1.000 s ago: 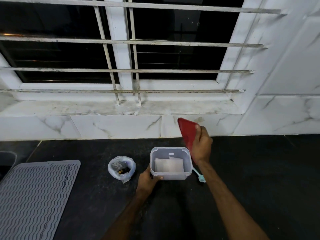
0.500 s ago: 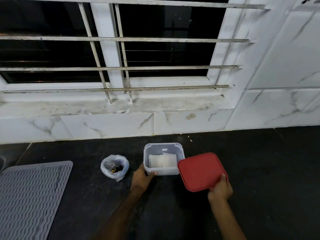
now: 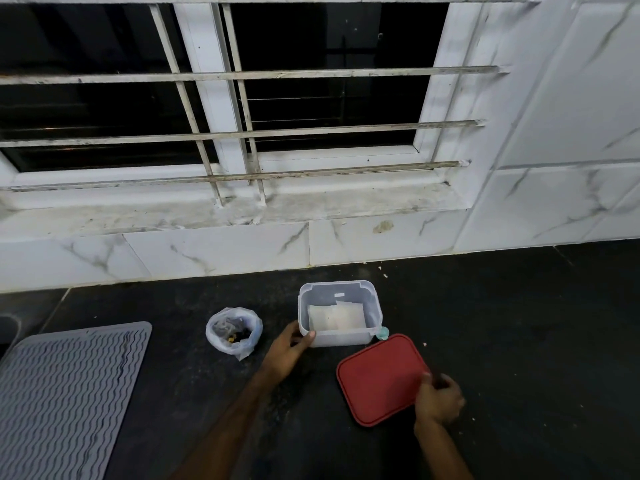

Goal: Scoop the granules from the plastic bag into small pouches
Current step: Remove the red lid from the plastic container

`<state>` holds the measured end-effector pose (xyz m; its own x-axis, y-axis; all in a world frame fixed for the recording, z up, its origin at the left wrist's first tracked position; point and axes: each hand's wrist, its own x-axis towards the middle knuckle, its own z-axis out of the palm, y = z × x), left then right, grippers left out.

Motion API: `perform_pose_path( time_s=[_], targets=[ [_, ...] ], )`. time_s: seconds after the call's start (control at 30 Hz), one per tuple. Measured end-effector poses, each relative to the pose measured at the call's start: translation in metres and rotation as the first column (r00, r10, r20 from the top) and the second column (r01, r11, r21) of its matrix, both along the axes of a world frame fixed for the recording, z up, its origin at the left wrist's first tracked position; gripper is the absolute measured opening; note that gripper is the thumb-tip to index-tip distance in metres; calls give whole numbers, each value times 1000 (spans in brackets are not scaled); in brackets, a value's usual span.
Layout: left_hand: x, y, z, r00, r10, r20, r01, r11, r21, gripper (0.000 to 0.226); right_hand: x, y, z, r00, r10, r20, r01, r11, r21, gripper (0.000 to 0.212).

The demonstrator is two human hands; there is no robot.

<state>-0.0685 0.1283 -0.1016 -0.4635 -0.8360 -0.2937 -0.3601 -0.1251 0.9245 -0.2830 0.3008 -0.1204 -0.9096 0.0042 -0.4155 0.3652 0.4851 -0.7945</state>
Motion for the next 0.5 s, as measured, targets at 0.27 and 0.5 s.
perform_pose_path(
  time_s=[0.27, 0.5],
  targets=[
    [-1, 0, 3, 992, 110, 67, -106, 993, -55, 22, 22, -68, 77, 511, 701, -498, -781, 620, 71, 8],
    [-2, -1, 11, 985, 103, 137, -87, 989, -120, 13, 24, -155, 52, 156, 985, -66, -776, 164, 609, 57]
  ],
)
